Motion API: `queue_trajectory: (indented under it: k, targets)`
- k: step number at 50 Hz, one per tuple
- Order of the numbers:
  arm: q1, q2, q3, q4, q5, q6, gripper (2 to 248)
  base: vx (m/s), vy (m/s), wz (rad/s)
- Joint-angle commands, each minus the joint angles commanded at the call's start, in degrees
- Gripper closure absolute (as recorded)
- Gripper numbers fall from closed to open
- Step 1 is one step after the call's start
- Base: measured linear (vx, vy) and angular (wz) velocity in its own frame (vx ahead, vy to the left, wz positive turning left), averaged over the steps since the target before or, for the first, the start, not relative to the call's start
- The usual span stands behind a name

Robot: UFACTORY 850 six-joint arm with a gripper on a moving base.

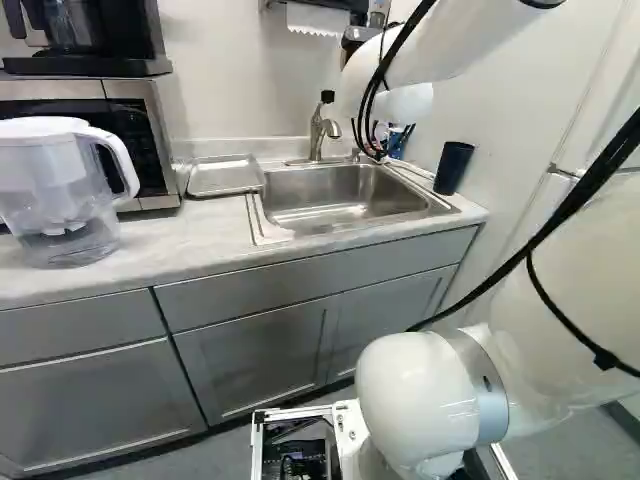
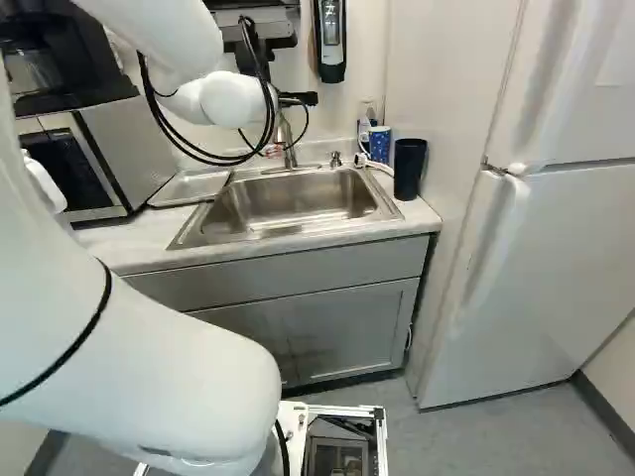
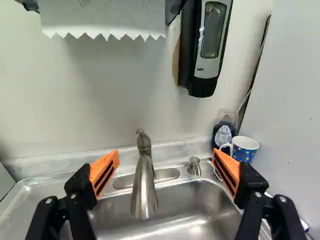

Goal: Rinse the cup and place it in the tray

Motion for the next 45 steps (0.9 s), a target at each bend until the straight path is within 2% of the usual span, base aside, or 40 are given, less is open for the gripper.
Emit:
queue_trajectory:
  k: [45]
  targets:
    - [-0.8, -8.6, -8.0, 0.0, -4.2, 0.0, 3, 0.0, 0.0, 0.0]
